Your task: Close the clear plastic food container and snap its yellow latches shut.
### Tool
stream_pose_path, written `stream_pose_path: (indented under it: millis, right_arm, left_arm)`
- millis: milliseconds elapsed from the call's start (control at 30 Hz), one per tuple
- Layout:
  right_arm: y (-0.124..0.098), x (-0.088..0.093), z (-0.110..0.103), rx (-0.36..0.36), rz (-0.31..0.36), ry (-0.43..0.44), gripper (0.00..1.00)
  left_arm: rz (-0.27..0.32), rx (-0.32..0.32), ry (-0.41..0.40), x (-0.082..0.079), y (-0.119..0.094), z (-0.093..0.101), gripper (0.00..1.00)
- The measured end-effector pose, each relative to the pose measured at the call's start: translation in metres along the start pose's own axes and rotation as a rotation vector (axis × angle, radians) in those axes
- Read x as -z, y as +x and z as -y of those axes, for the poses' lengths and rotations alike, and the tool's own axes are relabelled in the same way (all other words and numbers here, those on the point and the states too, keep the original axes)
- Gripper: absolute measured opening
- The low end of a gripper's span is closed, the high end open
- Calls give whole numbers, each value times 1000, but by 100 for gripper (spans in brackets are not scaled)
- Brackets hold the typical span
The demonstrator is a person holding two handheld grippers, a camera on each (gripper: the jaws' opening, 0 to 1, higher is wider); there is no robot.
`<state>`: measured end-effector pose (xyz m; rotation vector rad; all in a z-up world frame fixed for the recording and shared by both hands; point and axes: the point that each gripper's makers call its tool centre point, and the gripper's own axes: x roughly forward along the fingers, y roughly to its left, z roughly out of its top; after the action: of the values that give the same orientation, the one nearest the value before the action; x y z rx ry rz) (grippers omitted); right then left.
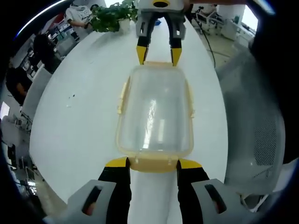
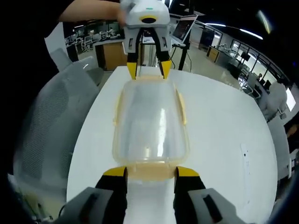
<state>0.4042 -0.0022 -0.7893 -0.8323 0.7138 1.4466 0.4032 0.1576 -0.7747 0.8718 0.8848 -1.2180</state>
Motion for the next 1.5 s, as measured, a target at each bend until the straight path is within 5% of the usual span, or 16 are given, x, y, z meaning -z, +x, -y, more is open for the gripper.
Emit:
stream_pose_path:
  millis: [767, 1500]
  right_arm:
    - [-6, 21, 0, 0, -51, 21, 36]
    - [11, 31, 1, 5, -80, 41, 36]
  left_arm:
    - [40, 21, 3, -15, 14, 1, 35]
    - [26, 44, 0, -4, 40, -4, 35]
